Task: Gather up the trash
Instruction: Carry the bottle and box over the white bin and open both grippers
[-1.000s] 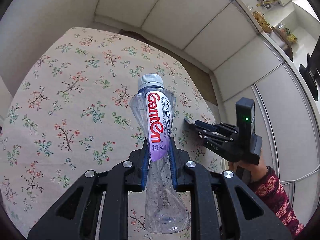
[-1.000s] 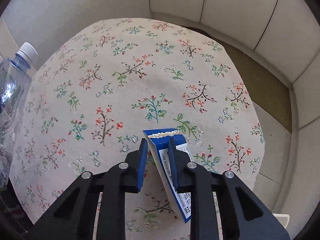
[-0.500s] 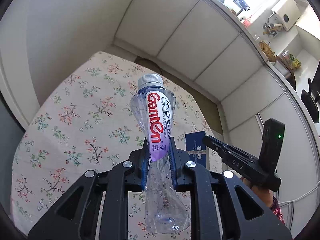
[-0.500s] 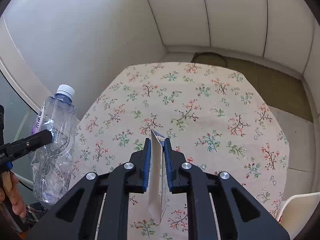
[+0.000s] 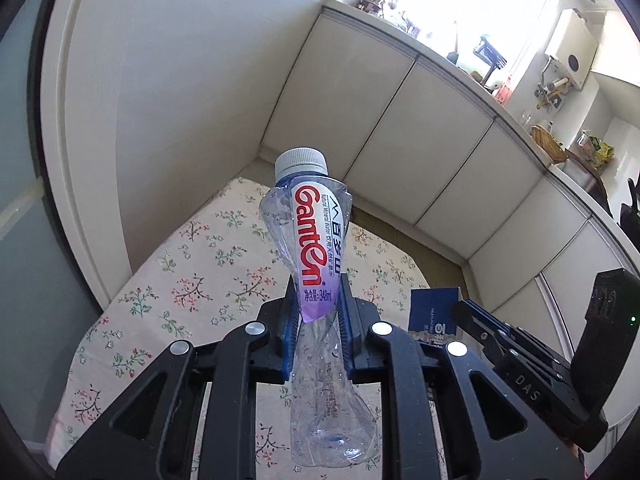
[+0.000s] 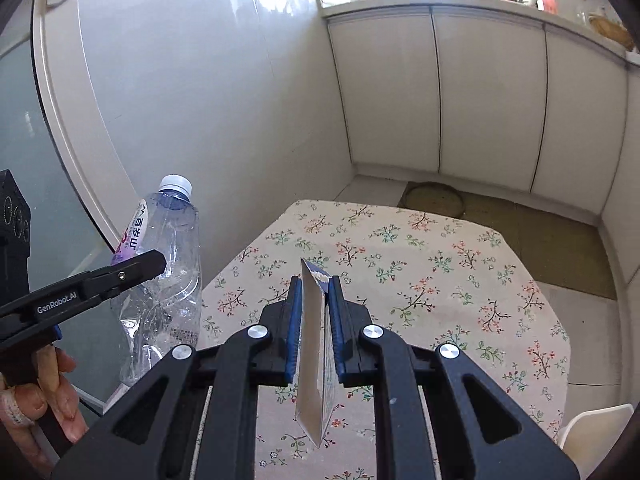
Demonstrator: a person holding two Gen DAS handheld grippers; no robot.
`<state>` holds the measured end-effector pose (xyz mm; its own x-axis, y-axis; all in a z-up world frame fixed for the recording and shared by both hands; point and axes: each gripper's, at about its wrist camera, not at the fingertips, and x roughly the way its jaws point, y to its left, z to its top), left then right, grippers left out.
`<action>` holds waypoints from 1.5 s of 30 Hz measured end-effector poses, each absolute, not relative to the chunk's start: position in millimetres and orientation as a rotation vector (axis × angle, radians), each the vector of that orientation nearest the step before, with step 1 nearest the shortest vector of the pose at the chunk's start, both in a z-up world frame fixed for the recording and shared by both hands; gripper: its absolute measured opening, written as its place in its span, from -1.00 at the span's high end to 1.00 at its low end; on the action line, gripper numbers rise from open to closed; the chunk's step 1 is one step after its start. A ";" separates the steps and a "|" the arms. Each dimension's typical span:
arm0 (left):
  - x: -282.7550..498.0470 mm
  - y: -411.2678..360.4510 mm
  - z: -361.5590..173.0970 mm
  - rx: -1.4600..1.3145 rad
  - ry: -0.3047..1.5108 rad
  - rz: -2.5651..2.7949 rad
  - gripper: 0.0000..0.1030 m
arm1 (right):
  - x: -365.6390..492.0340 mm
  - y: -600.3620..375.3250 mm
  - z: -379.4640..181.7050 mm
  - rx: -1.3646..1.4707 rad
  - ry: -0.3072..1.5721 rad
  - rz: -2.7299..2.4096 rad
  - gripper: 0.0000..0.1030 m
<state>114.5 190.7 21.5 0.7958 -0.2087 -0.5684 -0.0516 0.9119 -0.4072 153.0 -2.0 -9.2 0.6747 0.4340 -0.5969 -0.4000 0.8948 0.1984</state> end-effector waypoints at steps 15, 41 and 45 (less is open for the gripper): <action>106.3 132.0 51.3 -0.343 0.472 -0.161 0.66 | 121.6 -75.6 20.2 0.101 0.556 0.280 0.74; 93.3 -66.8 58.0 -0.239 0.469 -0.536 0.66 | 43.3 -301.0 15.6 0.263 0.591 -0.130 0.61; 84.9 -113.7 54.0 -0.207 0.489 -0.624 0.66 | 21.6 -329.2 10.0 0.293 0.597 -0.173 0.48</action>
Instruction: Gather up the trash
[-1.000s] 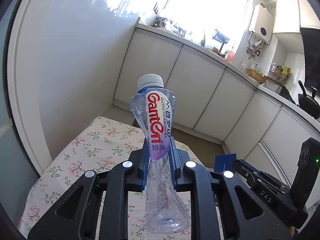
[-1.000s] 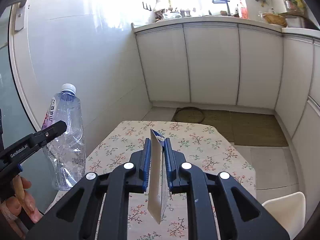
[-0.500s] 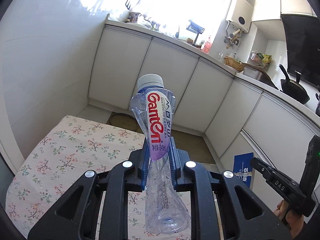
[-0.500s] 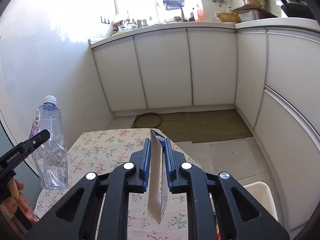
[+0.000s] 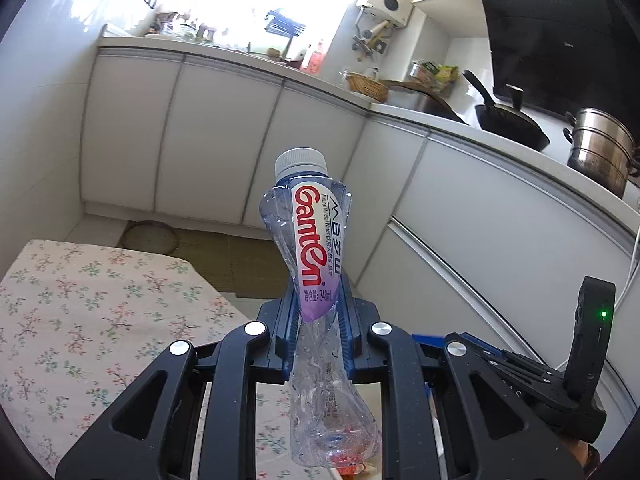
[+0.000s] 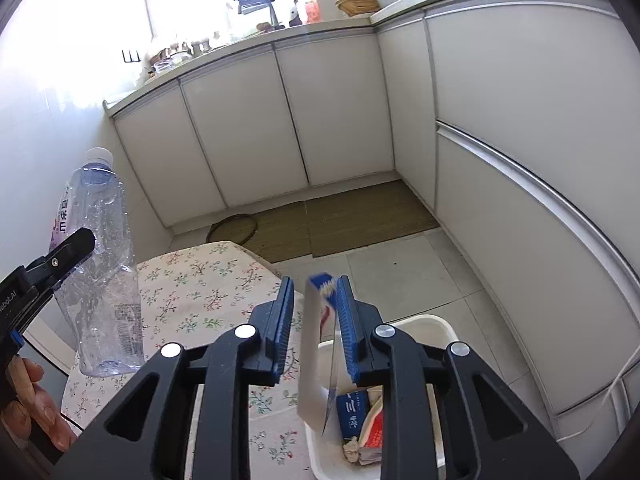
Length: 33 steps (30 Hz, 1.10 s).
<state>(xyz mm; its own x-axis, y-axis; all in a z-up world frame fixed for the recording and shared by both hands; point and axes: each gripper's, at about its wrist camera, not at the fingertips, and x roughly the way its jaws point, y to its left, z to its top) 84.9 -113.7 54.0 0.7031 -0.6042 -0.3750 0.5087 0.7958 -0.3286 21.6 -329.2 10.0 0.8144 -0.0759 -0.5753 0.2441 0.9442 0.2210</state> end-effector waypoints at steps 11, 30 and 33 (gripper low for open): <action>71.8 -203.3 27.8 -0.149 0.588 -0.772 0.65 | -27.0 -396.6 6.7 0.303 0.532 -0.378 -0.28; 58.8 -237.3 21.1 -0.034 0.569 -0.677 -0.82 | -51.2 -404.6 12.3 0.164 0.422 -0.697 -0.87; 55.8 -230.8 29.3 -0.014 0.524 -0.583 -0.86 | -54.7 -397.5 16.7 0.136 0.389 -0.740 -0.87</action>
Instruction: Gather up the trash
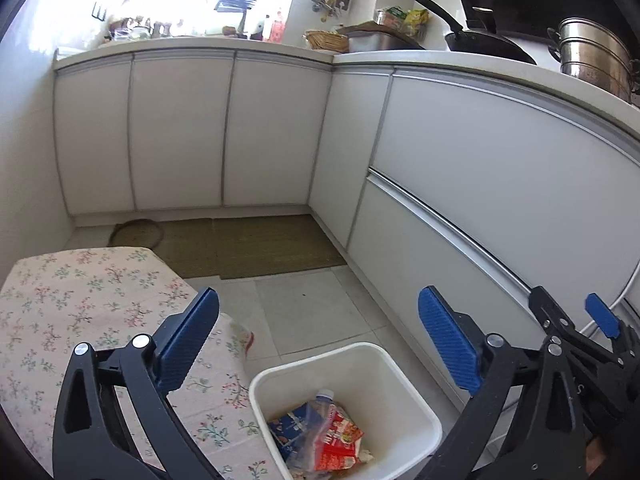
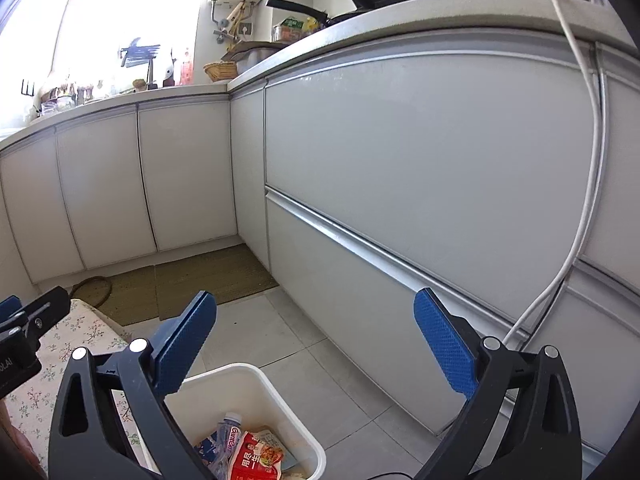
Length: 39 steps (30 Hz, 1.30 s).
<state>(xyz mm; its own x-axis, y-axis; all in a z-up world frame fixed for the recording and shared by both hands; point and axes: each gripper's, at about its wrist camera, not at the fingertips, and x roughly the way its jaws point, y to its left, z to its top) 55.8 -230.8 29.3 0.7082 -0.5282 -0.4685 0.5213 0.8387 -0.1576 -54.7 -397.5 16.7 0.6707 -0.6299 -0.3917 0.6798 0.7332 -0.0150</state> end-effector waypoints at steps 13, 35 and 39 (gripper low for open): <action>62.3 -202.4 40.1 -0.111 0.586 -0.531 -0.86 | -64.5 -376.0 28.1 0.180 0.373 -0.756 -0.87; 56.8 -149.4 40.3 0.004 0.602 -0.385 -0.86 | -33.3 -322.8 25.6 0.138 0.424 -0.614 -0.87; 57.5 -133.2 42.6 -0.004 0.603 -0.355 -0.86 | -27.7 -313.8 24.4 0.136 0.439 -0.611 -0.87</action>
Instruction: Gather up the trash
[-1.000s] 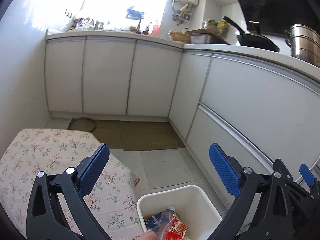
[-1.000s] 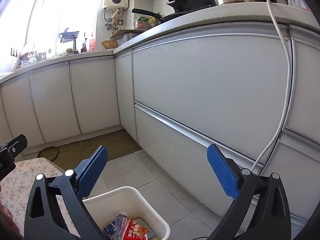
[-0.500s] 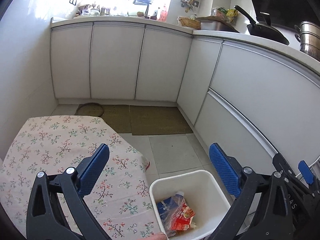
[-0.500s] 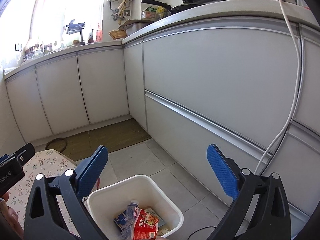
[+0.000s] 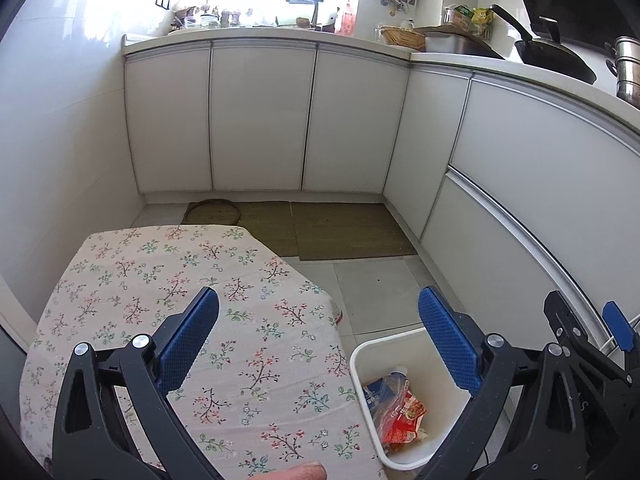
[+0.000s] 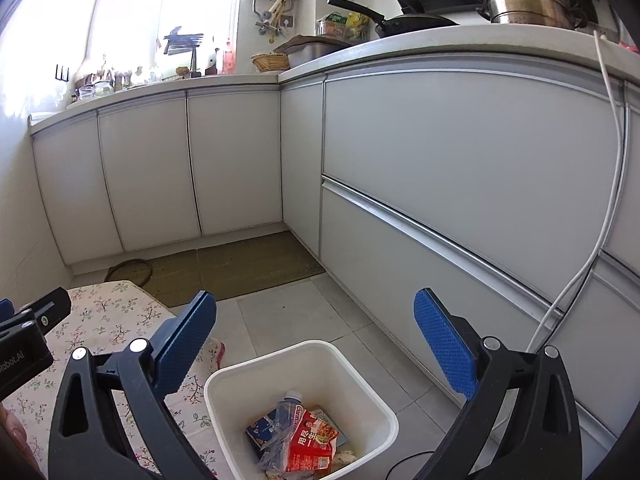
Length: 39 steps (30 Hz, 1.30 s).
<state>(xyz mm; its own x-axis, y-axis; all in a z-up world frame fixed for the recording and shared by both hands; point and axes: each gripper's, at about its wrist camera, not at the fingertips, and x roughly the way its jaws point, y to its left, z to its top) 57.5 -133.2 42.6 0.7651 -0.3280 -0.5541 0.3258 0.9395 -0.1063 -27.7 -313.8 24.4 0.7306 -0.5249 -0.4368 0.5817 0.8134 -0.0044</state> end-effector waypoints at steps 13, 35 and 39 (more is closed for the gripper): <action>62.0 -91.9 43.4 -0.014 0.609 -0.267 -0.86 | -13.2 -273.9 25.0 0.115 0.433 -0.539 -0.87; 72.1 -41.7 35.0 -0.032 0.634 -0.157 -0.86 | 18.1 -223.7 18.5 0.090 0.456 -0.424 -0.87; 76.3 -37.3 30.8 -0.044 0.646 -0.161 -0.68 | 21.7 -219.5 17.8 0.088 0.461 -0.413 -0.87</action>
